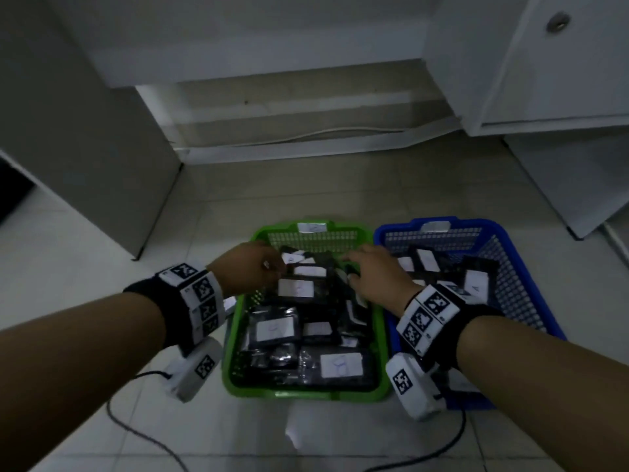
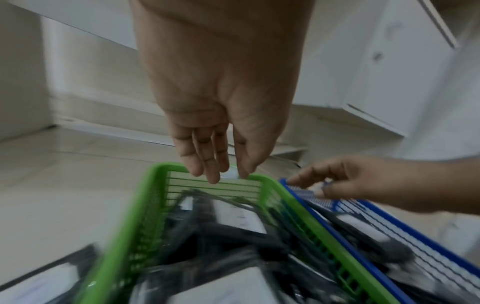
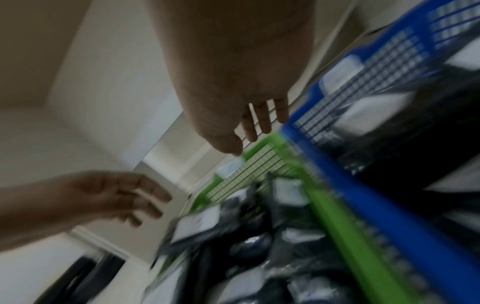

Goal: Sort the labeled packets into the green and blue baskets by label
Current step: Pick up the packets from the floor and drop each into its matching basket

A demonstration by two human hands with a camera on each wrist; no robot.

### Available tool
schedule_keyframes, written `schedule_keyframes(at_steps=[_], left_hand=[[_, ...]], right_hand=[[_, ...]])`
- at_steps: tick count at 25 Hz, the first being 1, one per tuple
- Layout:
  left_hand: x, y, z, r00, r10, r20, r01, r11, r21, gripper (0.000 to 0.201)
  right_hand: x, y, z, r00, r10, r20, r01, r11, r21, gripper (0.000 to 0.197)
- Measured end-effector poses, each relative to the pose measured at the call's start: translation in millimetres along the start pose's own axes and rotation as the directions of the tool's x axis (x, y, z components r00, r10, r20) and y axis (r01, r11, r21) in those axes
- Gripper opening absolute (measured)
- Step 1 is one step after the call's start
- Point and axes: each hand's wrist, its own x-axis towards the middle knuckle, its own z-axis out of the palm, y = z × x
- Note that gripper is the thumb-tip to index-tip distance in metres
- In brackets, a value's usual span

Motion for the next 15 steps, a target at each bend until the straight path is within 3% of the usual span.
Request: schedule_keyframes(at_steps=[4,8,11,15], left_hand=[[-34.2,-84.8,11.9,0.991,-0.106,-0.082,0.101,0.993,-0.063,0.022],[-48.0,-161.9,62.7,0.978,-0.178,-0.110,0.168,0.981,-0.097,0.024],[-44.2,-189.7,104.1,0.978,-0.180,-0.102,0.163,0.974,-0.154,0.042],[-31.7,-198.5,137.7,0.989,-0.130,-0.067,0.116,0.976,-0.187,0.070]], right_hand=[[14.8,-75.2,22.3,0.972,-0.156,0.178,0.177,0.978,-0.109,0.061],[15.7,-133.8,61.7,0.936,-0.205,0.287,0.259,0.951,-0.166,0.065],[16.8,-160.0,96.9,0.953,-0.193,0.232,0.252,0.931,-0.263,0.058],[19.8,-179.9,117.5,0.991,-0.101,0.083,0.124,0.926,-0.356,0.046]])
